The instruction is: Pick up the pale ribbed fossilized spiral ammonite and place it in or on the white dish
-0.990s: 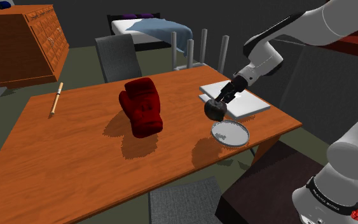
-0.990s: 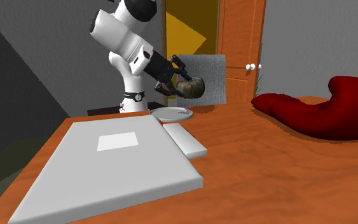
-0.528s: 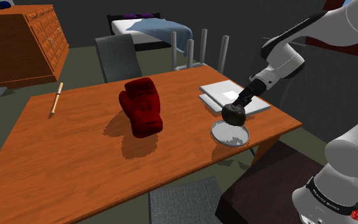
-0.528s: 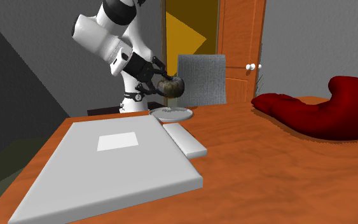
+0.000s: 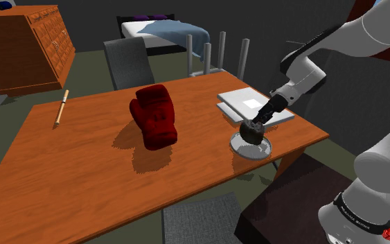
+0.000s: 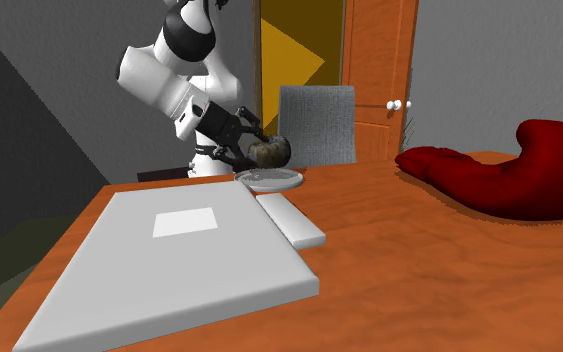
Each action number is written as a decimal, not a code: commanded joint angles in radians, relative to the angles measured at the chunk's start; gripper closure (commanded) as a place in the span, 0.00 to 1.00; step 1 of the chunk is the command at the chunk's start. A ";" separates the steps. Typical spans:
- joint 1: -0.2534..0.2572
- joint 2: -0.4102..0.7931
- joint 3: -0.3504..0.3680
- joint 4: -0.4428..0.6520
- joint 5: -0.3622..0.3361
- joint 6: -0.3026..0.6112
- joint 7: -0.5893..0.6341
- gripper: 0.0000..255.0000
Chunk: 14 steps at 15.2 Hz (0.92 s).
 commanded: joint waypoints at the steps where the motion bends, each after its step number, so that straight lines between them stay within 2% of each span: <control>1: 0.001 0.023 0.001 0.001 0.009 0.013 -0.019 1.00; 5: 0.003 0.074 0.005 0.003 0.028 0.042 -0.061 1.00; 12: 0.003 0.074 0.005 0.003 0.028 0.042 -0.061 1.00; 13: 0.003 0.074 0.005 0.003 0.028 0.042 -0.061 0.00; 14: 0.003 0.074 0.005 0.003 0.028 0.042 -0.061 0.00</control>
